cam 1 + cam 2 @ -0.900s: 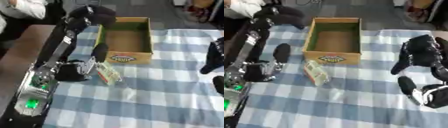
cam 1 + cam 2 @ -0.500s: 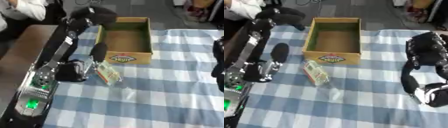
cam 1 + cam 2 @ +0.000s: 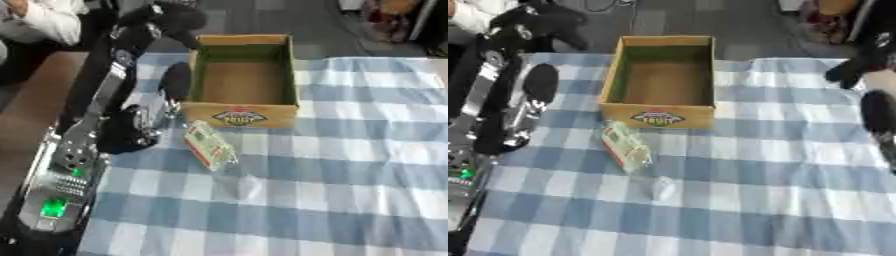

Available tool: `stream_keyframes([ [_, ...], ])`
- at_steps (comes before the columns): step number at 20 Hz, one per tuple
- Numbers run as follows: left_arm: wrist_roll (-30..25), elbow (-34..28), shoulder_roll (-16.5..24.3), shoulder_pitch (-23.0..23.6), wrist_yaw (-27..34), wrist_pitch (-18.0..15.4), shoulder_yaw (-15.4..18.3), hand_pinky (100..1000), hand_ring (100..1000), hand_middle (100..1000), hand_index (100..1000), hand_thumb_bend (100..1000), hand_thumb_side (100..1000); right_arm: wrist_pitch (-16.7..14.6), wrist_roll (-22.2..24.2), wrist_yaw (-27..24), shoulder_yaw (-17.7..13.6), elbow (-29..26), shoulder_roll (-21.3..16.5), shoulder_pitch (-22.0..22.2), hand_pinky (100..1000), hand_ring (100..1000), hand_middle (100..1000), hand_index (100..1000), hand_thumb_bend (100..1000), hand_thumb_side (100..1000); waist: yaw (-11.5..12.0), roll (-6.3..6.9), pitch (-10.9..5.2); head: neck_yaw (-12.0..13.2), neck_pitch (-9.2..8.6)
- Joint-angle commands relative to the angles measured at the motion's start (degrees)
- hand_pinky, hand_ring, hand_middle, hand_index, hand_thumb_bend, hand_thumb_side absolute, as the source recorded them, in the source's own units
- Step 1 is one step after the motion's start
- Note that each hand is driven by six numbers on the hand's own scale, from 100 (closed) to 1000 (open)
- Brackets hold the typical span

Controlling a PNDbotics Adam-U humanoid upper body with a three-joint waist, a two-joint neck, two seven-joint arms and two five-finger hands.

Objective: Pick up objects on the table and place them in the box.

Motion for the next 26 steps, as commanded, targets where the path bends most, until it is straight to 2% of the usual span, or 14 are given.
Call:
stream_keyframes([
  [1, -2.7, 0.2, 6.1, -1.4, -0.1, 1.5, 0.6, 717, 587, 757, 842, 455, 944, 4.3, -5.9, 1.4, -0.8, -0.9, -0.9, -0.1, 481, 485, 534, 728, 214, 996, -0.2, 0.19, -1.04, -0.5, 0.82],
  [5, -8.6, 3.4, 14.5, -3.1, 1.5, 1.4, -1.5, 736, 603, 766, 843, 428, 977, 6.7, -10.0, 1.9, -0.3, -0.9, -1.3, 0.2, 479, 480, 527, 726, 220, 996, -0.4, 0.96, -1.38, -0.3, 2.02],
  [10, -17.2, 7.5, 23.5, -6.3, 4.9, -0.9, -5.0, 743, 624, 767, 839, 419, 997, 7.8, -10.6, 2.4, 0.6, -0.9, -2.0, 0.5, 477, 476, 530, 735, 231, 990, -0.6, 1.89, -2.25, -0.1, 3.2],
  [12, -20.6, 8.8, 25.7, -7.8, 6.2, -1.8, -6.2, 742, 631, 768, 842, 425, 986, 8.1, -10.5, 2.6, 0.8, -0.9, -2.2, 0.6, 477, 476, 530, 735, 231, 991, -0.6, 2.12, -2.54, 0.1, 3.46],
  [14, -25.2, 10.1, 28.0, -9.6, 7.0, -2.6, -8.0, 714, 639, 767, 851, 372, 922, 8.4, -10.0, 2.7, 1.1, -0.9, -2.4, 0.7, 479, 476, 530, 736, 231, 993, -0.9, 2.44, -2.88, 0.4, 3.75],
  [18, -33.7, 12.2, 30.3, -13.1, 8.7, -3.3, -10.7, 709, 654, 777, 860, 421, 860, 8.7, -8.7, 3.0, 1.6, -0.9, -2.6, 0.6, 482, 476, 529, 735, 230, 997, -1.1, 2.94, -3.34, 0.6, 4.15],
  [19, -35.5, 12.7, 30.5, -13.8, 9.2, -3.4, -11.2, 720, 669, 789, 868, 473, 832, 8.7, -8.5, 3.0, 1.7, -0.9, -2.6, 0.6, 483, 475, 527, 733, 229, 998, -1.2, 3.09, -3.43, 0.6, 4.26],
  [20, -37.3, 13.2, 30.7, -14.6, 9.5, -3.5, -11.8, 720, 669, 789, 868, 473, 832, 8.8, -8.2, 3.1, 1.8, -0.9, -2.7, 0.6, 483, 475, 527, 733, 229, 998, -1.2, 3.21, -3.51, 0.6, 4.36],
  [21, -39.2, 13.7, 30.7, -15.3, 9.8, -3.6, -12.4, 746, 698, 812, 887, 581, 793, 8.9, -7.9, 3.1, 1.9, -0.9, -2.7, 0.6, 484, 474, 526, 732, 228, 998, -1.3, 3.31, -3.59, 0.6, 4.43],
  [22, -41.0, 14.2, 30.7, -16.0, 10.1, -3.8, -12.8, 740, 692, 807, 884, 550, 804, 8.9, -7.7, 3.0, 1.9, -0.9, -2.7, 0.5, 484, 474, 526, 732, 228, 998, -1.3, 3.38, -3.66, 0.6, 4.47],
  [23, -42.7, 14.6, 30.6, -16.7, 10.4, -4.1, -13.3, 795, 734, 839, 920, 836, 710, 8.9, -7.6, 3.0, 2.0, -0.9, -2.7, 0.5, 484, 474, 525, 732, 226, 998, -1.4, 3.44, -3.71, 0.5, 4.49],
  [24, -44.6, 15.0, 30.4, -17.5, 10.8, -4.6, -13.8, 800, 736, 838, 920, 860, 707, 8.9, -7.4, 3.0, 2.1, -0.9, -2.8, 0.5, 484, 474, 525, 732, 226, 998, -1.5, 3.49, -3.77, 0.5, 4.51],
  [25, -46.3, 15.4, 30.3, -18.2, 11.2, -5.2, -14.1, 818, 748, 857, 953, 990, 711, 8.9, -7.3, 2.9, 2.1, -0.9, -2.8, 0.5, 484, 473, 523, 731, 225, 999, -1.5, 3.52, -3.81, 0.4, 4.54],
  [26, -47.5, 15.8, 30.1, -19.1, 11.3, -5.8, -14.5, 835, 758, 866, 959, 1000, 734, 8.9, -7.1, 2.9, 2.2, -0.9, -2.8, 0.5, 484, 472, 523, 731, 223, 998, -1.5, 3.55, -3.84, 0.4, 4.6],
])
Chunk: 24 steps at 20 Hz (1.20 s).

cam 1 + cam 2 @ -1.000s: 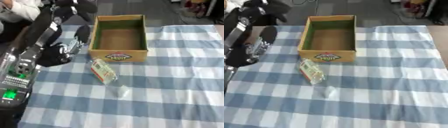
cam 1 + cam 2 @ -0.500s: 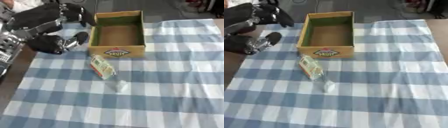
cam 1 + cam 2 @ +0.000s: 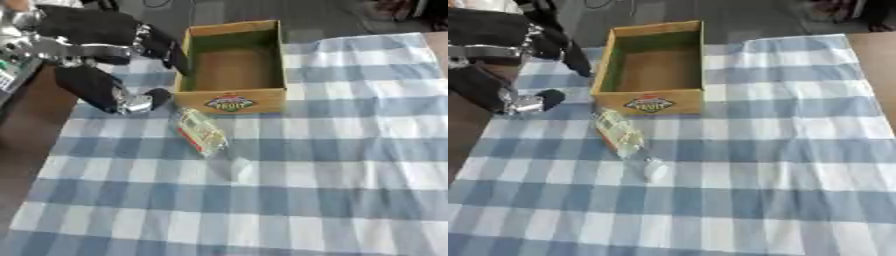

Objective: Pick up objects on the table and place them in the box.

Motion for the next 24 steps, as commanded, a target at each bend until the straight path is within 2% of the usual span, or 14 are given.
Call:
stream_keyframes([
  [1, -7.3, 1.0, 1.5, -2.7, 0.7, -5.3, -0.8, 857, 778, 879, 969, 1000, 728, 0.0, 0.6, 0.1, 0.0, -0.9, -1.7, -0.6, 484, 472, 522, 730, 221, 998, 0.0, -0.06, -1.34, 0.3, 0.23],
  [4, -7.8, 2.0, 1.3, -4.8, -0.4, -7.1, -2.6, 897, 825, 908, 991, 1000, 736, 0.1, 0.8, 0.0, 0.0, -0.9, -1.7, -0.6, 484, 471, 521, 730, 220, 997, -0.2, 0.04, -1.33, 0.4, 0.48],
  [6, -7.9, 2.9, 1.0, -5.9, -1.2, -8.2, -3.6, 941, 873, 947, 1000, 1000, 822, 0.1, 0.9, 0.0, 0.1, -0.9, -1.7, -0.6, 484, 470, 520, 729, 217, 995, -0.2, 0.09, -1.32, 0.3, 0.56],
  [8, -7.9, 3.9, 0.7, -6.8, -1.6, -9.0, -4.4, 943, 877, 953, 1000, 1000, 952, 0.2, 0.9, 0.0, 0.1, -0.9, -1.7, -0.7, 483, 468, 518, 728, 213, 993, -0.3, 0.14, -1.32, 0.2, 0.62],
  [12, -7.9, 5.9, 0.9, -7.7, -1.6, -10.3, -6.3, 929, 868, 949, 1000, 1000, 970, 0.4, 1.0, -0.2, 0.1, -0.9, -1.7, -0.8, 482, 465, 515, 724, 210, 990, -0.4, 0.42, -1.35, -0.2, 0.91],
  [16, -7.9, 6.8, 1.9, -7.6, -3.3, -13.2, -9.2, 950, 911, 981, 1000, 1000, 909, 0.6, 1.1, -0.3, 0.2, -0.9, -1.9, -1.0, 482, 464, 513, 722, 209, 989, -0.6, 0.76, -1.38, -1.1, 1.15],
  [17, -7.9, 7.0, 2.1, -7.6, -4.5, -14.0, -9.7, 954, 917, 985, 1000, 1000, 874, 0.7, 1.1, -0.3, 0.2, -0.9, -1.9, -1.1, 482, 464, 513, 722, 209, 990, -0.7, 0.8, -1.4, -1.2, 1.2],
  [18, -7.9, 7.2, 2.4, -7.5, -6.4, -15.0, -10.1, 959, 931, 999, 1000, 1000, 768, 0.7, 1.1, -0.4, 0.2, -0.9, -2.0, -1.1, 482, 464, 513, 721, 209, 989, -0.7, 0.88, -1.4, -1.4, 1.17],
  [21, -7.9, 7.6, 2.8, -6.7, -10.7, -18.2, -11.2, 956, 937, 1000, 1000, 1000, 733, 0.7, 1.1, -0.4, 0.1, -0.9, -2.0, -1.3, 481, 463, 510, 719, 210, 989, -0.8, 0.97, -1.32, -2.3, 1.0],
  [23, -7.9, 7.5, 3.0, -6.5, -12.4, -20.2, -12.1, 953, 939, 1000, 1000, 1000, 654, 0.8, 1.1, -0.3, 0.2, -0.9, -2.0, -1.2, 481, 462, 509, 718, 210, 989, -0.9, 1.03, -1.27, -2.8, 1.02],
  [24, -7.9, 7.4, 3.1, -6.4, -13.2, -21.1, -12.5, 951, 940, 1000, 1000, 1000, 676, 0.8, 1.2, -0.3, 0.2, -0.9, -2.1, -1.2, 481, 462, 508, 718, 209, 989, -0.9, 1.06, -1.26, -2.9, 1.04],
])
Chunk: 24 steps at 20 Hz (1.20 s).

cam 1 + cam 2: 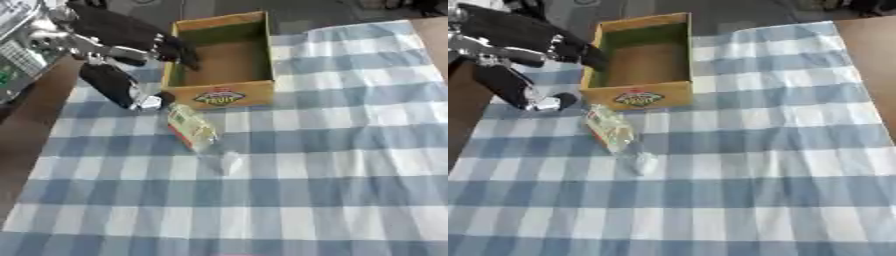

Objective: Pick up objects on the table and place them in the box.

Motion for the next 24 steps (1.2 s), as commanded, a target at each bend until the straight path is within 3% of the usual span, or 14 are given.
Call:
stream_keyframes([
  [1, -13.4, -0.4, 2.4, -0.5, -2.7, -16.4, -0.8, 949, 938, 1000, 1000, 1000, 676, 0.1, 0.1, -0.1, -0.2, -0.9, -1.6, -0.9, 481, 462, 508, 718, 209, 989, -0.1, -0.17, -1.23, -0.9, 0.0],
  [8, -13.4, -1.1, 2.9, -0.5, -4.3, -19.8, -2.0, 948, 951, 1000, 1000, 1000, 597, 0.3, 0.1, 0.0, -0.2, -0.9, -1.7, -0.9, 481, 462, 505, 718, 210, 989, -0.1, 0.02, -1.35, -1.0, 0.03],
  [17, -13.4, -4.9, 3.6, 0.3, -3.5, -21.3, -2.0, 931, 940, 1000, 1000, 1000, 562, 0.4, 0.4, 0.0, -0.1, -0.9, -1.8, -0.8, 480, 460, 504, 718, 209, 990, -0.1, 0.03, -1.32, -0.8, -0.13],
  [20, -13.4, -6.2, 3.6, 0.4, -1.8, -21.3, -2.5, 897, 923, 992, 1000, 1000, 564, 0.4, 0.5, 0.0, -0.1, -0.9, -1.8, -0.7, 480, 460, 502, 718, 214, 987, -0.2, 0.01, -1.28, -0.6, -0.16],
  [24, -13.4, -8.2, 3.6, 0.5, 0.6, -21.5, -3.3, 825, 881, 973, 1000, 947, 488, 0.5, 0.7, 0.1, 0.0, -0.9, -1.8, -0.7, 480, 460, 501, 718, 209, 991, -0.2, -0.01, -1.25, -0.5, -0.2],
])
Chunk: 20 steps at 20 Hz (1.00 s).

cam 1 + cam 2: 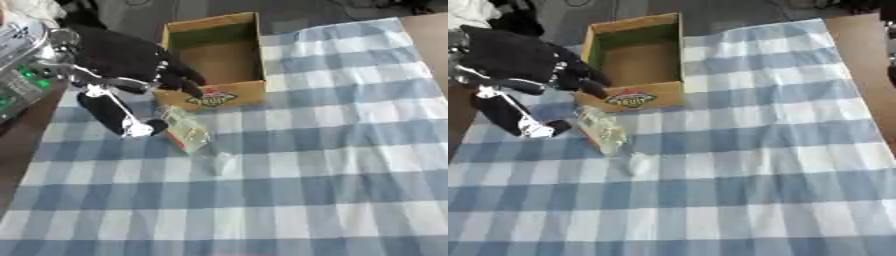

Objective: Pick up objects on the table and place them in the box.

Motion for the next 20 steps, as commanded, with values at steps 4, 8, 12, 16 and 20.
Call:
stream_keyframes([
  [4, -17.3, -2.5, 2.4, -0.5, 4.5, -17.3, -0.4, 807, 848, 947, 1000, 927, 480, 0.0, 0.3, 0.1, -0.1, -0.9, -1.3, -0.7, 480, 460, 503, 718, 209, 992, 0.0, -0.32, -1.1, 0.0, -0.27],
  [8, -17.3, -2.6, 2.2, -0.3, 7.3, -16.6, -0.8, 795, 820, 929, 1000, 907, 477, 0.0, 0.4, 0.1, -0.1, -0.9, -1.2, -0.8, 482, 460, 505, 718, 207, 991, -0.1, -0.35, -1.06, 0.0, -0.4],
  [12, -17.3, -2.4, 1.7, -0.4, 10.7, -15.6, -1.4, 792, 792, 912, 1000, 895, 474, -0.1, 0.6, -0.1, 0.0, -0.9, -1.2, -0.9, 483, 461, 505, 718, 204, 991, -0.2, -0.38, -1.05, 0.1, -0.5],
  [16, -17.3, -2.1, 0.9, -0.9, 11.9, -15.1, -2.1, 789, 788, 909, 1000, 893, 475, -0.2, 0.8, -0.2, 0.0, -0.9, -1.1, -1.0, 483, 461, 506, 719, 200, 991, -0.3, -0.4, -1.05, 0.1, -0.66],
  [20, -17.3, -1.0, -0.1, -1.3, 12.1, -15.0, -3.0, 791, 786, 904, 1000, 885, 479, -0.4, 1.1, -0.3, 0.1, -0.9, -1.1, -1.2, 484, 461, 504, 714, 197, 993, -0.4, -0.42, -1.01, 0.1, -0.87],
])
